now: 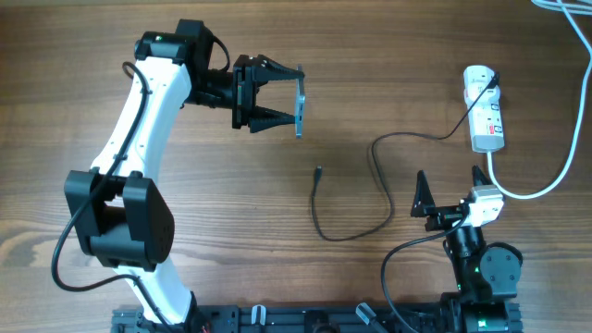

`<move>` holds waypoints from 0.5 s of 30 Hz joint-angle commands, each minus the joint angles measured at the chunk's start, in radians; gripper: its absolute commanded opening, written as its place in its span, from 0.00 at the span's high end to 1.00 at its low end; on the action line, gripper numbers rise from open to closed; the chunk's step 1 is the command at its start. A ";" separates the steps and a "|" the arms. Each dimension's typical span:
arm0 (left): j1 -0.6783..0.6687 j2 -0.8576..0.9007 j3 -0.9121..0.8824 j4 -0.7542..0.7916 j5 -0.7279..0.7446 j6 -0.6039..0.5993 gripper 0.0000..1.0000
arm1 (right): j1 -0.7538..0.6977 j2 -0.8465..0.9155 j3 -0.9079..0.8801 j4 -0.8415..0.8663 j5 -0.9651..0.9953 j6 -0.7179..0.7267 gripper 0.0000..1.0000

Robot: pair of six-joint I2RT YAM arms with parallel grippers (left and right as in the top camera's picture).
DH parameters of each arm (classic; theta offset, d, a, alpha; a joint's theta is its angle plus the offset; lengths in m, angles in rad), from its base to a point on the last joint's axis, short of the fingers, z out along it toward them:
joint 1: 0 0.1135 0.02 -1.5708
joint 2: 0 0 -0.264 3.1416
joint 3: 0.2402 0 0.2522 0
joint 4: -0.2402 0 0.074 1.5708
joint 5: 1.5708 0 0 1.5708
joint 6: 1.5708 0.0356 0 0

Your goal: Plug charger to phone and switch on socket

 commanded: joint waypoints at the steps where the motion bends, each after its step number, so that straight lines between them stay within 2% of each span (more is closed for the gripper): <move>1: 0.003 -0.032 0.022 -0.002 0.056 -0.002 0.43 | -0.005 -0.006 -0.001 0.002 0.013 -0.013 0.00; 15: 0.003 -0.032 0.022 -0.002 0.056 -0.002 0.42 | -0.005 -0.006 -0.001 0.002 0.013 -0.013 0.00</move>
